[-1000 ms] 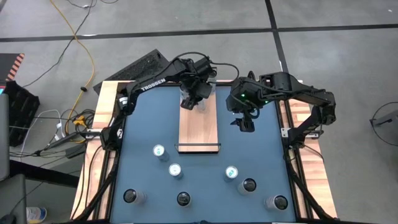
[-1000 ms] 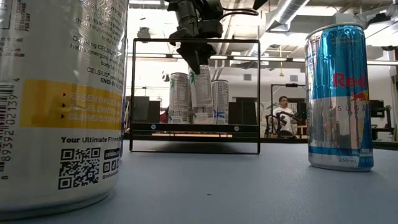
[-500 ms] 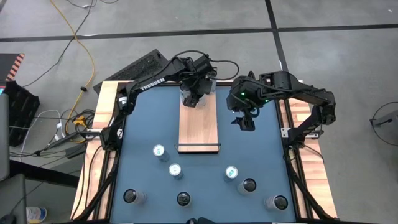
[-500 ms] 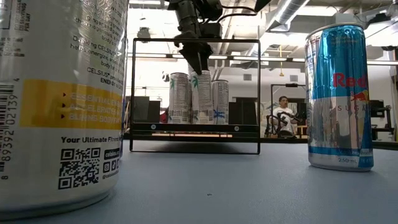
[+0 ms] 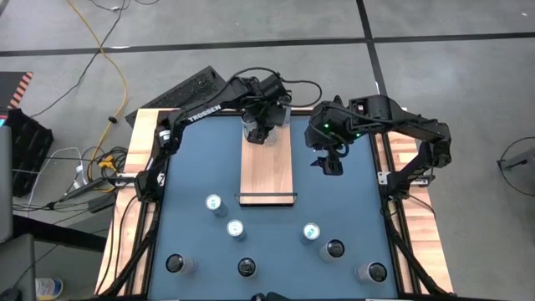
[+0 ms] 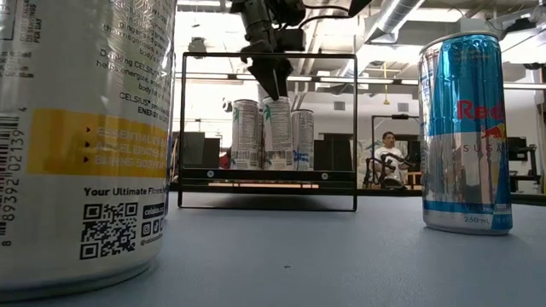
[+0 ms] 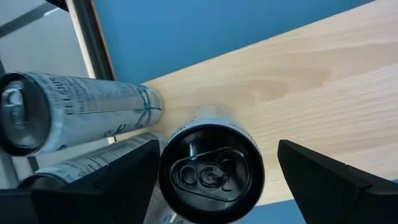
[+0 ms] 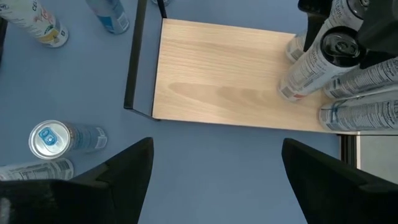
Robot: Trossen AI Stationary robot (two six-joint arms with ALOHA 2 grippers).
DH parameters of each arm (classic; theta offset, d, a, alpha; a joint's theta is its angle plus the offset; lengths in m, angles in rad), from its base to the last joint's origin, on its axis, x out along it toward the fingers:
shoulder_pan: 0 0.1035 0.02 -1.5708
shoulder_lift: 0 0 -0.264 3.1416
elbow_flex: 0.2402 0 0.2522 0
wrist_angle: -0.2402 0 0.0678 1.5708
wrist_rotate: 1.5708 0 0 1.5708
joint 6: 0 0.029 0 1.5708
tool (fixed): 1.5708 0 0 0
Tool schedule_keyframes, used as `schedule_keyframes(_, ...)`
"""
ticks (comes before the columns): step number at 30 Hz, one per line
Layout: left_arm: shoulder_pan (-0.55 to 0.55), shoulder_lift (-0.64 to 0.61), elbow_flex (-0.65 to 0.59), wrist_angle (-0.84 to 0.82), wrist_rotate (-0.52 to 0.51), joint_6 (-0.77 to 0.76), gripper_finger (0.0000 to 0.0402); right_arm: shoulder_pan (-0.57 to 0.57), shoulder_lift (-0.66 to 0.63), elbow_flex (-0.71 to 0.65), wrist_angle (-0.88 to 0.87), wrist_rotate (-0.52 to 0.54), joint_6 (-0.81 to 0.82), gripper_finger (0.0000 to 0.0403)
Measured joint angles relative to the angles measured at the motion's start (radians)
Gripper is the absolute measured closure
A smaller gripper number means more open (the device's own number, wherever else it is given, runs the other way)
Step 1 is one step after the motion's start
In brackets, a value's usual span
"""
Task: Place canned beverage on shelf
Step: Put the top white-pink soda can on the shelf
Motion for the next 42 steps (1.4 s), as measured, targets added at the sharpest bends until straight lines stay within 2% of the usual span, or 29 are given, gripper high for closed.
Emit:
schedule_keyframes(9,-0.010,-0.025,0.021,0.002,-0.028,-0.001,0.0091,0.000,0.000,0.000,0.007,0.000,0.000,0.0065)
schedule_keyframes(17,-0.016,-0.122,0.021,0.028,-0.033,-0.002,0.0091,0.000,0.000,0.000,0.031,0.000,0.000,0.0065)
schedule_keyframes(23,-0.020,-0.219,0.021,0.017,-0.057,-0.081,0.0091,-0.002,0.000,-0.001,0.089,0.000,-0.012,0.0065)
schedule_keyframes(26,-0.022,-0.300,0.021,0.023,-0.017,-0.135,0.0091,-0.019,-0.002,-0.043,0.203,-0.021,-0.059,0.0065)
schedule_keyframes(32,-0.022,-0.484,0.021,0.024,0.062,-0.271,0.0091,-0.108,0.000,-0.220,0.553,-0.259,-0.079,0.0065)
schedule_keyframes(34,-0.025,-0.546,0.021,0.028,0.077,-0.318,0.0091,-0.130,0.000,-0.300,0.670,-0.293,-0.064,0.0065)
schedule_keyframes(37,-0.032,-0.621,0.023,0.031,0.082,-0.379,0.0091,-0.155,0.001,-0.407,0.803,-0.249,-0.041,0.0065)
schedule_keyframes(40,-0.042,-0.671,0.022,0.028,0.082,-0.438,0.0091,-0.179,0.001,-0.478,0.871,-0.153,-0.002,0.0065)
schedule_keyframes(42,-0.048,-0.698,0.021,0.011,0.082,-0.472,0.0091,-0.197,0.001,-0.515,0.889,-0.130,0.024,0.0065)
